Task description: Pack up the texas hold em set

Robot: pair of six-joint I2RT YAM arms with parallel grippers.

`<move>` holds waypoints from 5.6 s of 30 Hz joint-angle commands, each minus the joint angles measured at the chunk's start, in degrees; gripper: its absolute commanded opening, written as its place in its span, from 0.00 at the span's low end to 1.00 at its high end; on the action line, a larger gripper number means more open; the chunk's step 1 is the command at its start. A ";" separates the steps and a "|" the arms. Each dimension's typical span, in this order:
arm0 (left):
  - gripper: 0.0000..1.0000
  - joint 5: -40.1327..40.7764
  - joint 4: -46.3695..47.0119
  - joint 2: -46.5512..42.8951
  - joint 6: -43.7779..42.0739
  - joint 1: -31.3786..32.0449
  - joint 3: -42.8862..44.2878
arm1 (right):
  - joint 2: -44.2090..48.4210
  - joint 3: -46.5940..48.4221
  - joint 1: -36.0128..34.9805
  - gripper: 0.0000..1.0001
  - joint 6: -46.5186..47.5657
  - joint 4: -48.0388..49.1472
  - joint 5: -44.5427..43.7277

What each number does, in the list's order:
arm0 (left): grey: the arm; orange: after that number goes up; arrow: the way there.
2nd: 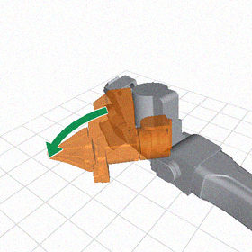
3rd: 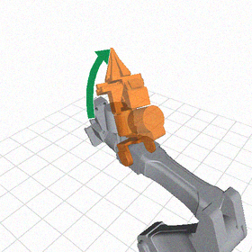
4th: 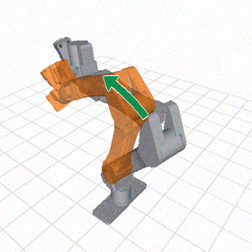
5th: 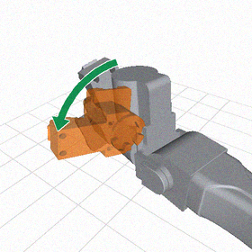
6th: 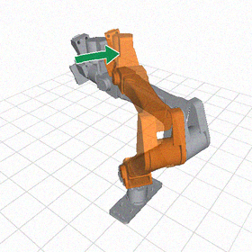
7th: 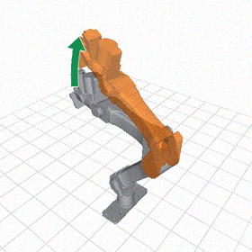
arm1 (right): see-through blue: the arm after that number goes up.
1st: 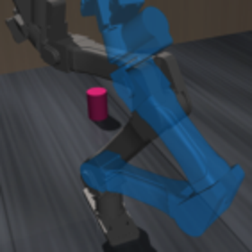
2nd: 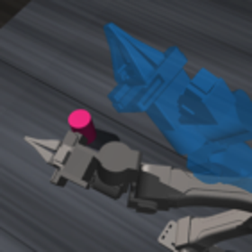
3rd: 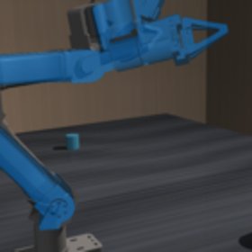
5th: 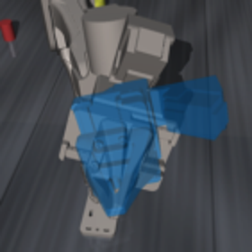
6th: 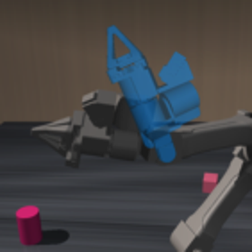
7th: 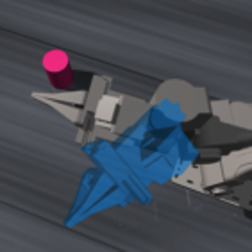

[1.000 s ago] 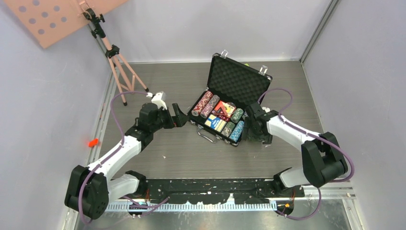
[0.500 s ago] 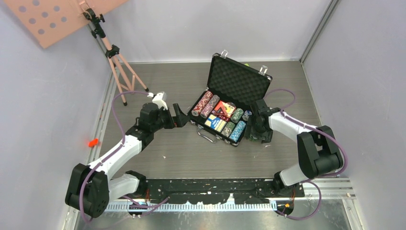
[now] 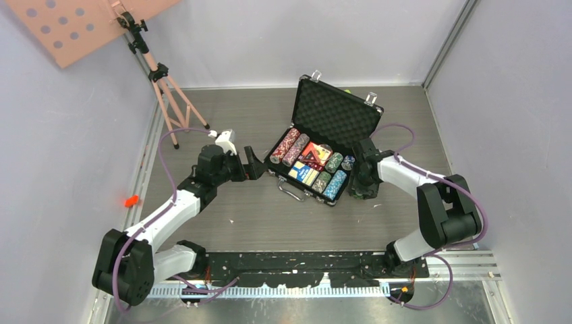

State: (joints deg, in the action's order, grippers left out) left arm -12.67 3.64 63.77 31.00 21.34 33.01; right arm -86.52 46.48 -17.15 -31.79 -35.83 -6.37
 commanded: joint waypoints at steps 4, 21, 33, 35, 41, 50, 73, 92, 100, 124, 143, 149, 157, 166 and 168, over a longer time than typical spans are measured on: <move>0.99 0.01 2.56 -0.06 -1.12 -0.07 0.74 | -2.70 -0.42 0.18 0.43 -0.15 4.05 -0.72; 0.99 -0.66 1.18 -0.20 -0.17 -0.07 1.91 | 10.61 1.50 0.18 0.14 -0.40 -3.01 -1.88; 0.94 -15.29 -1.87 9.40 5.00 1.10 14.07 | 14.66 6.47 -2.66 0.08 3.12 -6.34 5.39; 0.91 -20.67 -2.16 13.70 6.53 1.16 17.66 | 14.07 7.70 -5.29 0.07 3.91 -5.81 7.69; 0.85 -30.72 -2.74 23.94 10.65 2.44 25.61 | 12.18 11.17 -13.20 0.04 5.95 -2.04 10.28; 0.78 -34.75 -10.24 31.01 11.78 6.87 33.33 | 9.56 15.06 -19.12 0.03 9.68 2.59 14.09; 0.58 -44.77 -16.74 38.19 12.92 8.26 38.92 | 4.63 20.90 -22.24 0.02 14.11 4.95 17.62; 0.10 -47.43 -20.20 40.23 11.56 8.72 39.31 | 1.57 23.60 -23.67 0.01 15.52 4.89 18.46; 0.00 -47.14 -22.58 40.54 10.86 8.73 39.64 | 2.00 22.09 -23.71 0.03 15.91 6.70 19.14; 0.00 -40.02 -21.17 41.10 16.08 6.20 41.54 | 4.70 20.75 -23.65 0.99 19.83 9.02 15.58; 0.00 19.88 -26.46 17.92 24.21 13.60 29.97 | 30.55 3.76 -21.56 1.00 11.72 16.09 -7.99; 0.00 45.22 -53.40 18.67 40.50 19.37 42.91 | 33.75 2.22 -21.44 1.00 10.98 16.14 -8.86; 0.00 47.03 -60.56 18.24 56.34 19.39 42.28 | 35.37 1.53 -21.24 1.00 10.52 16.21 -10.19; 0.00 41.86 -45.01 22.07 56.94 19.55 37.31 | 37.84 1.32 -20.90 1.00 9.48 13.64 -15.57; 0.00 43.74 -46.09 22.95 62.05 20.18 36.71 | 37.47 2.05 -20.72 1.00 9.61 11.64 -17.38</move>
State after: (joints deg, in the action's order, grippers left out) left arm 28.95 -47.42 85.69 84.95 40.77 71.72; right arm -49.87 47.44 -38.39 -21.39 -22.46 -18.17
